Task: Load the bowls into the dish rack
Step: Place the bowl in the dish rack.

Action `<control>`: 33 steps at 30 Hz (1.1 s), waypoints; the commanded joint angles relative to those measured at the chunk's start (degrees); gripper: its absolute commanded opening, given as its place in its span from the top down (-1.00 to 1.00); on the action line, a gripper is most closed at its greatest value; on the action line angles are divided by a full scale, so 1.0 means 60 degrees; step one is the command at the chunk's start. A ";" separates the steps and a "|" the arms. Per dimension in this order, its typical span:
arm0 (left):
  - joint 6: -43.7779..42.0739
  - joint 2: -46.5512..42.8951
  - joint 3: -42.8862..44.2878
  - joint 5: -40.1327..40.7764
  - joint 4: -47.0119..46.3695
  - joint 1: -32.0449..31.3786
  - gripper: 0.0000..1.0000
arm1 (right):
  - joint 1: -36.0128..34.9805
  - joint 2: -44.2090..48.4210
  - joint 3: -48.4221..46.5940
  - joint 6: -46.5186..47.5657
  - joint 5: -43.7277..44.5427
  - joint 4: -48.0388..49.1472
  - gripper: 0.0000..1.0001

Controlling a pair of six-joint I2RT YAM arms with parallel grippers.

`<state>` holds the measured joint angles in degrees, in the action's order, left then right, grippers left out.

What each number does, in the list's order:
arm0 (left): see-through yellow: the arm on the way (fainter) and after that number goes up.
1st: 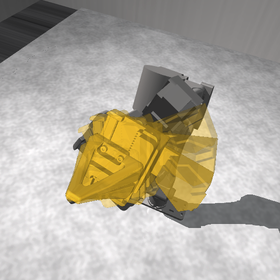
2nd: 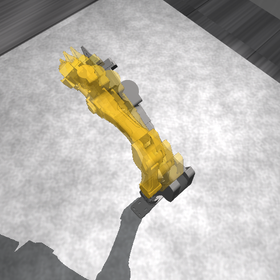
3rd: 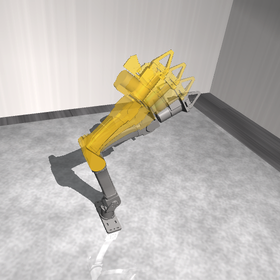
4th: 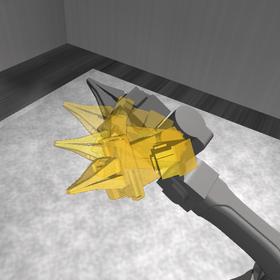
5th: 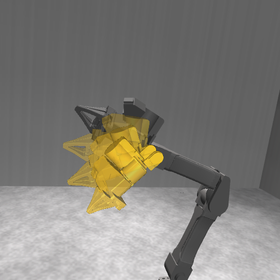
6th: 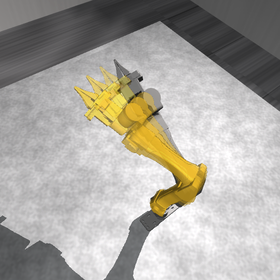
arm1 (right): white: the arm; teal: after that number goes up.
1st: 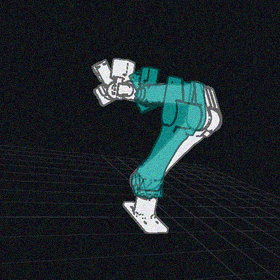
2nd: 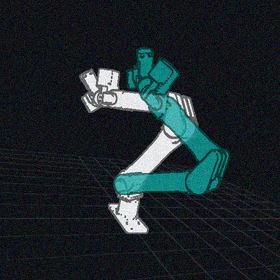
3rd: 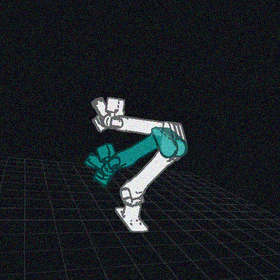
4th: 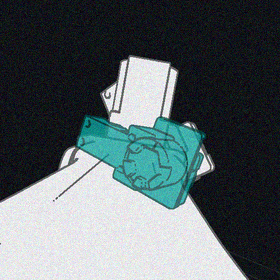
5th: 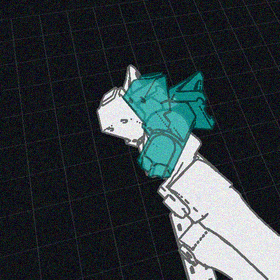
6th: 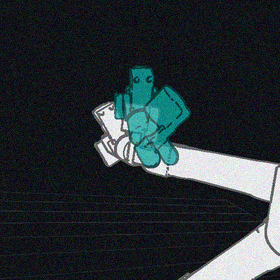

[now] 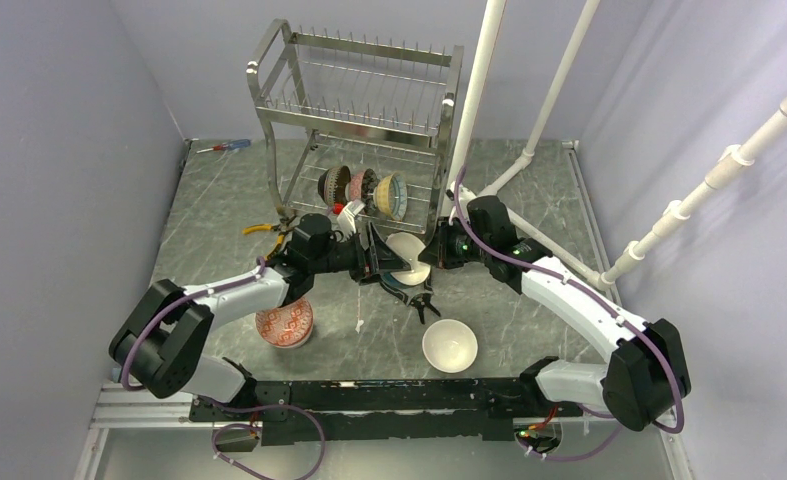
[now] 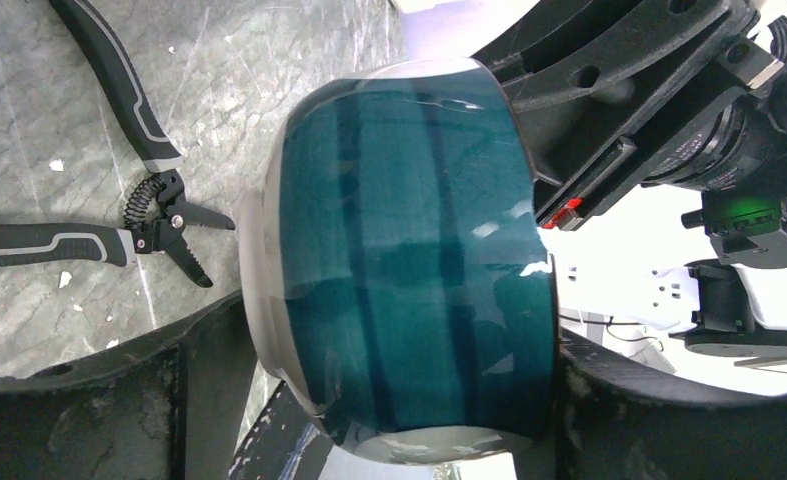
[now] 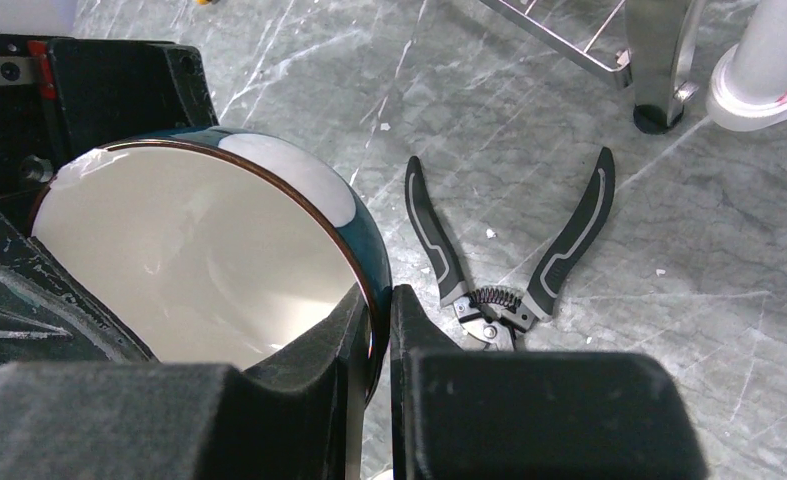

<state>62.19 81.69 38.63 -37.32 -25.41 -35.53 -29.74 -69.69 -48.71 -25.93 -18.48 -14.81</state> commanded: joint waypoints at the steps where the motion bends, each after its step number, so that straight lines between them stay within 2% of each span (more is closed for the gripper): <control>1: -0.0169 -0.0302 0.0090 -0.0049 0.0049 -0.0055 -0.62 | -0.0030 0.0299 -0.0473 -0.0245 -0.0327 0.1040 1.00; 6: -0.0279 -0.0314 0.0164 -0.0018 0.0173 -0.0055 -0.25 | -0.0032 0.0336 -0.0431 -0.0284 -0.0297 0.1018 1.00; 8: -0.0300 -0.0328 0.0182 0.0017 0.0206 -0.0055 -0.19 | -0.0036 0.0385 -0.0372 -0.0318 -0.0293 0.1020 1.00; 16: -0.0555 -0.0358 0.0270 0.0143 0.0440 0.0037 -0.04 | -0.0029 0.0451 -0.0250 -0.0440 -0.0255 0.0984 0.40; 20: -0.0824 -0.0405 0.0298 -0.0109 0.0727 0.0402 -0.03 | -0.0026 0.0570 -0.0164 -0.0527 -0.0331 0.1116 -0.08; 21: -0.0966 -0.0434 0.0319 -0.0205 0.0883 0.0551 0.00 | -0.0021 0.0609 -0.0104 -0.0554 -0.0368 0.1175 -0.15; 23: -0.1368 -0.0563 0.0381 -0.0321 0.1392 0.0918 0.12 | -0.0028 0.0676 -0.0004 -0.0572 -0.0441 0.1269 -0.17; 28: -0.2761 -0.1120 0.0789 -0.0139 0.3364 0.1633 0.13 | -0.0011 0.0758 0.0204 -0.0599 -0.0565 0.1378 -0.24; 33: -0.4363 -0.1751 0.1386 0.0975 0.5397 0.2153 0.13 | -0.0014 0.0824 0.0380 -0.0637 -0.0573 0.1399 -0.33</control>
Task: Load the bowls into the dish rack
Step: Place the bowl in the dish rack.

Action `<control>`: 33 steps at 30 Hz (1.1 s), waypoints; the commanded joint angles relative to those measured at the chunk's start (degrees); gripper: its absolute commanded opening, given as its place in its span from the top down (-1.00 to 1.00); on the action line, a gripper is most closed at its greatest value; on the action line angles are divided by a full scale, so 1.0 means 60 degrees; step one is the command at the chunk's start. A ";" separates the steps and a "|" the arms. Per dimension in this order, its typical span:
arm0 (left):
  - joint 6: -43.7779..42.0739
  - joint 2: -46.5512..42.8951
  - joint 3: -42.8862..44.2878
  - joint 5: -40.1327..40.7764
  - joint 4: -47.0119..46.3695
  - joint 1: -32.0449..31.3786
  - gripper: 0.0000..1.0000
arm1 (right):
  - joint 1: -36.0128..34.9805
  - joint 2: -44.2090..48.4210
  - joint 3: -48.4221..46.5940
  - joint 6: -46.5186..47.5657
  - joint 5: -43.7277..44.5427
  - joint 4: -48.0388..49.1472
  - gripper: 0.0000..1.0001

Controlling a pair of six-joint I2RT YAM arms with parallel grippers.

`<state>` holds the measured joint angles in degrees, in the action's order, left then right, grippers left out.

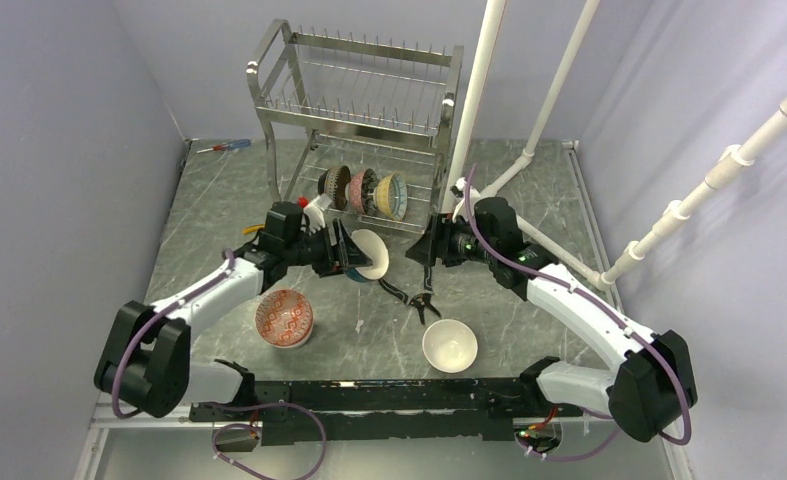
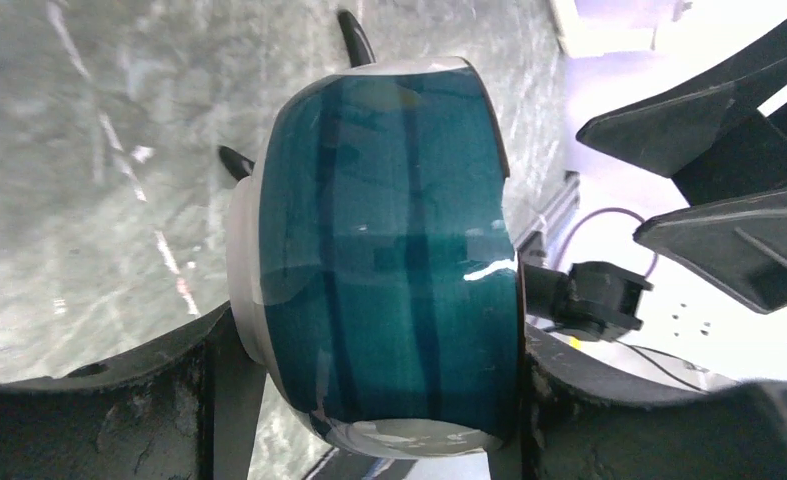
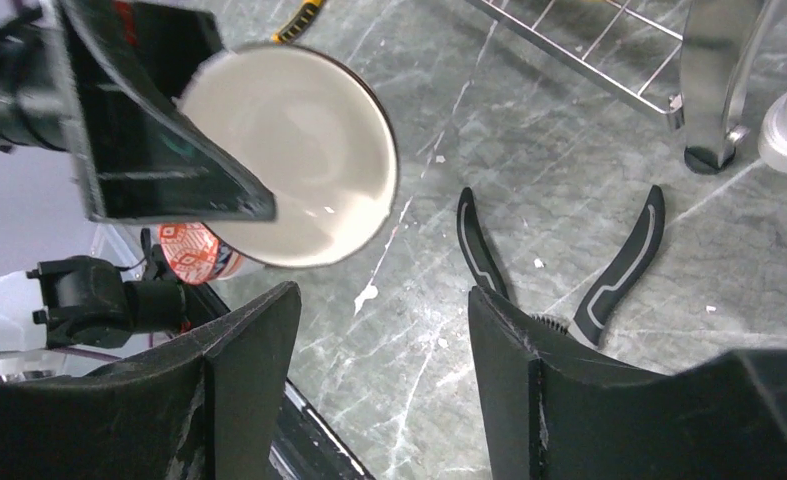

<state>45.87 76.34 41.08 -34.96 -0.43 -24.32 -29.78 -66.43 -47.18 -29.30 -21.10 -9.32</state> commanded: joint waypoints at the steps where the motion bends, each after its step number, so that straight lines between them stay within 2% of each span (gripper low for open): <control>1: -0.1917 -0.0951 0.1162 0.0859 0.1524 0.0344 0.13 | -0.0005 0.0321 0.0174 -0.0082 -0.0126 0.0497 -0.37; 7: -0.3242 -0.1297 0.1926 0.2580 0.2646 0.0449 0.14 | 0.0011 0.0578 0.0501 -0.0069 0.0008 0.0579 -0.61; 11: -0.4065 -0.1440 0.2235 0.3557 0.2777 0.0459 0.16 | 0.0019 0.0653 0.0587 -0.0050 0.0082 0.0543 -0.68; 19: -0.5422 -0.1654 0.2474 0.5193 0.2195 0.0471 0.23 | 0.0027 0.0691 0.0796 -0.0060 -0.0085 0.0768 -0.72; 25: -0.5761 -0.1567 0.2440 0.6347 0.1079 0.0464 0.30 | 0.0027 0.0586 0.0784 0.0043 -0.0145 0.0671 -0.73; 33: -0.6292 -0.0871 0.2818 0.6521 0.0159 0.0668 0.31 | 0.0027 0.0490 0.0897 0.0071 -0.0221 0.0790 -0.76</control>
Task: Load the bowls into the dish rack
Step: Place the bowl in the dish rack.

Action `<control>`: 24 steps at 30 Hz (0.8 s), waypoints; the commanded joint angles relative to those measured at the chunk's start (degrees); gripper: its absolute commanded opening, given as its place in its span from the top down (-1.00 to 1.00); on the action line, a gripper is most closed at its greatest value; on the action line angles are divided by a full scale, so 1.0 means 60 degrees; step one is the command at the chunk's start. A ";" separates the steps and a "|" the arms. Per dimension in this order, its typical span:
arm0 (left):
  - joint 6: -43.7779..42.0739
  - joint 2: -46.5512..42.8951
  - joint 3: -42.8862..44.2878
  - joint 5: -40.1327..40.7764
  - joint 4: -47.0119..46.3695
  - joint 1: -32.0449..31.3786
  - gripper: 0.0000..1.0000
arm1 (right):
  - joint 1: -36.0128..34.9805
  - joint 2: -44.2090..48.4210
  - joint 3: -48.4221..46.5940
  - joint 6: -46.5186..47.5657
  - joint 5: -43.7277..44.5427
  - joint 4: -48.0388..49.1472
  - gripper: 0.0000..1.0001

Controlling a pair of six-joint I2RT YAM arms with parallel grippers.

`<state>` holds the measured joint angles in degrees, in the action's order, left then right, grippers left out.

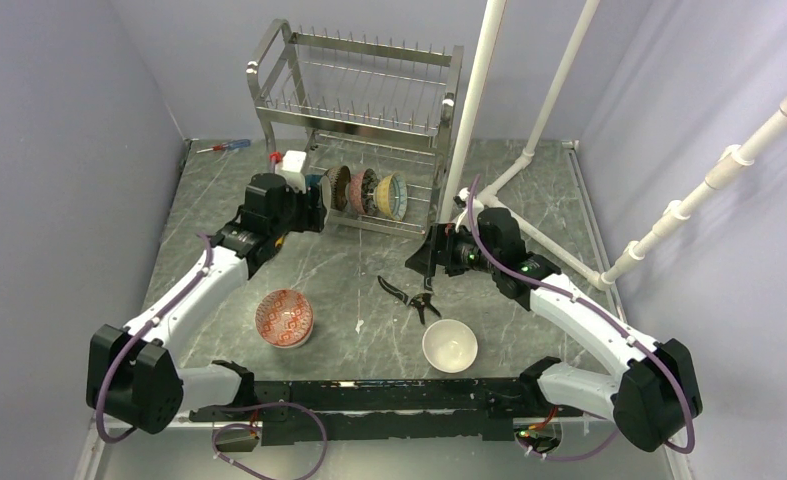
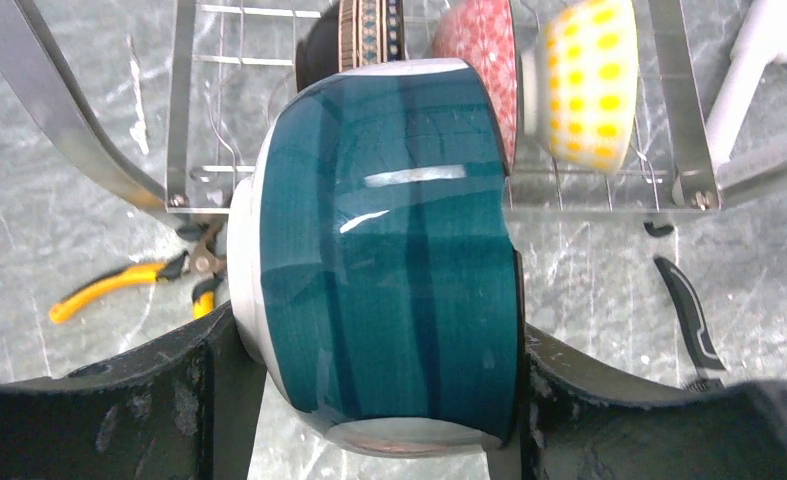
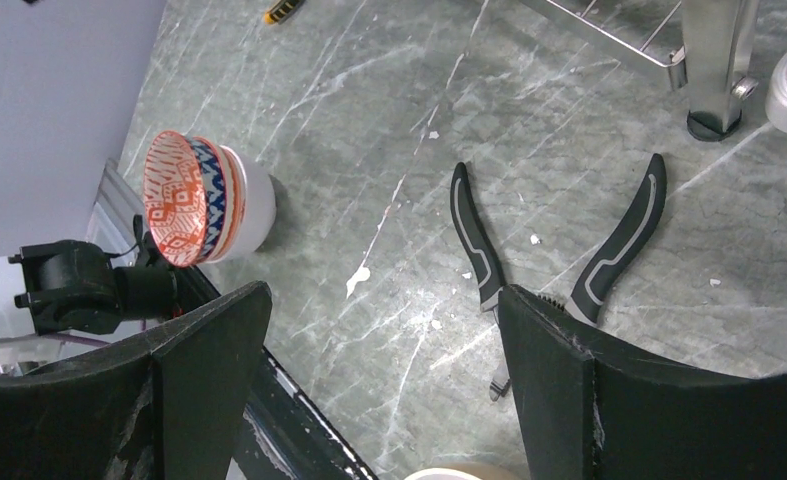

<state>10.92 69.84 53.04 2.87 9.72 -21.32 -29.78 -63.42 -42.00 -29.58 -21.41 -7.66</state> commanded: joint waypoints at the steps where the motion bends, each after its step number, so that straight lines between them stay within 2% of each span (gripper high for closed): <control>1: -0.0513 0.0298 0.0879 0.0130 -0.1550 0.0194 0.31 | 0.0021 -0.0017 0.0052 0.0138 -0.0177 0.0490 -0.76; 11: -0.0604 0.1061 0.1375 0.0236 -0.2971 0.0680 0.32 | 0.0023 -0.0013 0.0112 0.0357 -0.0119 0.0340 -0.78; 17: -0.0862 0.1829 0.1865 0.0105 -0.3069 0.0891 0.32 | 0.0027 0.0011 0.0092 0.0486 -0.0019 0.0175 -0.78; 24: -0.1307 0.2200 0.1094 0.0477 -0.4978 0.0946 0.38 | 0.0027 0.0017 0.0324 0.0364 -0.0192 0.0231 -0.78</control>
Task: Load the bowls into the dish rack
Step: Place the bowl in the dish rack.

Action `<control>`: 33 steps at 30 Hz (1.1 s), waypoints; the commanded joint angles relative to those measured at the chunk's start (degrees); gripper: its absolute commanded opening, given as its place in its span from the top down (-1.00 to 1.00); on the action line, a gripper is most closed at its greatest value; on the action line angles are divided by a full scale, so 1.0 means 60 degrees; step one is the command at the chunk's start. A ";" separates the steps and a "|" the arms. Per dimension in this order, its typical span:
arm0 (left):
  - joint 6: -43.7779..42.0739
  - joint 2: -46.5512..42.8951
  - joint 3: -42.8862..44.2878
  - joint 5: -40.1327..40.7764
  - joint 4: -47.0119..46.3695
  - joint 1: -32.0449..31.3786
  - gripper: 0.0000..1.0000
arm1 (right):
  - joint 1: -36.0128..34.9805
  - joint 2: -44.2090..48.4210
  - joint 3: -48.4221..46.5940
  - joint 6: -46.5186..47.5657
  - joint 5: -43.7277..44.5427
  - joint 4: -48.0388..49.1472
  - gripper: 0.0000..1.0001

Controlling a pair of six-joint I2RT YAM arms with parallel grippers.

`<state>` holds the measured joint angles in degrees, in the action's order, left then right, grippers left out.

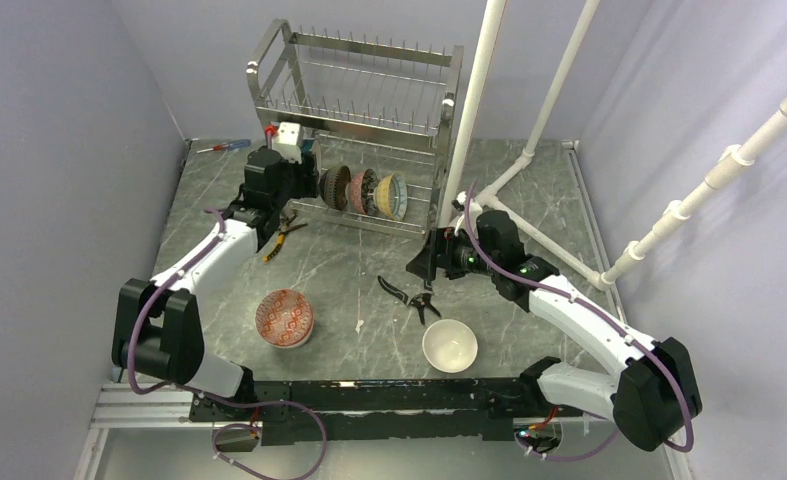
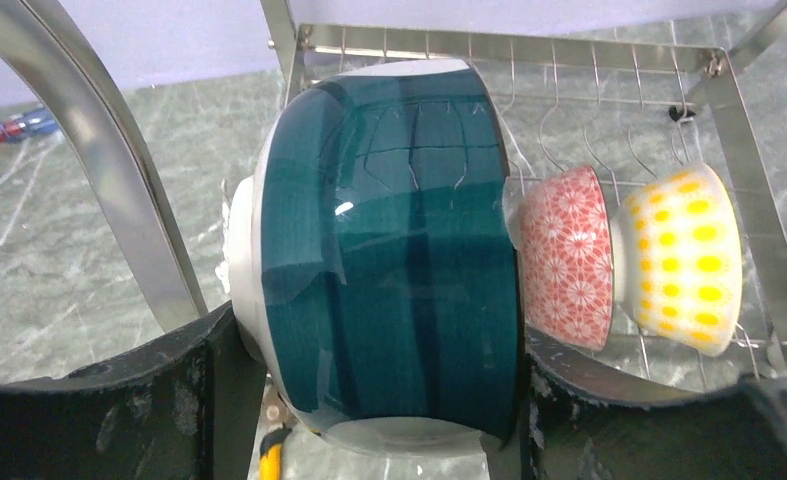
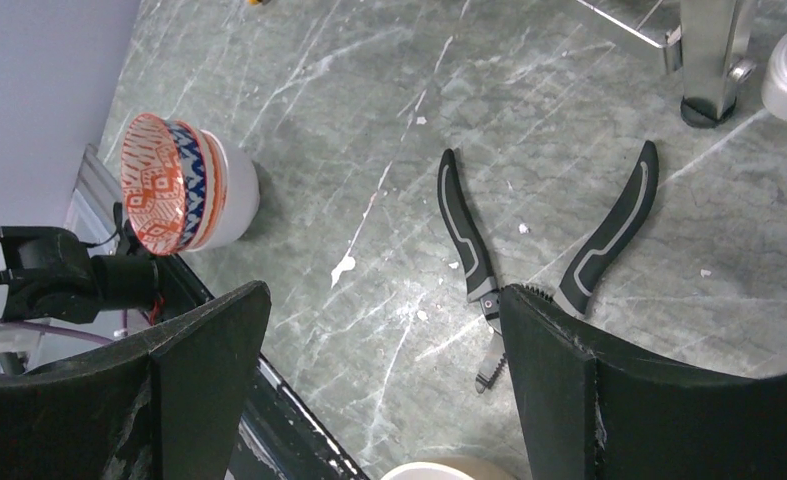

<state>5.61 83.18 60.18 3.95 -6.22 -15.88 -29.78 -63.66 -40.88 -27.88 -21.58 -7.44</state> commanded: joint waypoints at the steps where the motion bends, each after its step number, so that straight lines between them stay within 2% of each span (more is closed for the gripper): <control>1: -0.0477 0.0082 -0.0080 0.0319 -0.2441 0.0039 0.38 | 0.0027 0.0090 0.0175 0.0077 -0.0167 0.0174 -0.78; 17: -0.1621 0.1495 0.0513 0.0912 -0.2584 0.0028 0.44 | 0.0021 0.0226 0.0319 0.0069 -0.0090 0.0026 -0.78; 33: -0.1884 0.2468 0.1153 0.1382 -0.2303 0.0024 0.46 | 0.0034 0.0134 0.0309 0.0206 -0.0218 -0.0119 -0.78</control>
<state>-3.92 97.80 63.09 10.50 -14.31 -15.81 -29.78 -63.64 -39.00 -27.83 -21.65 -8.58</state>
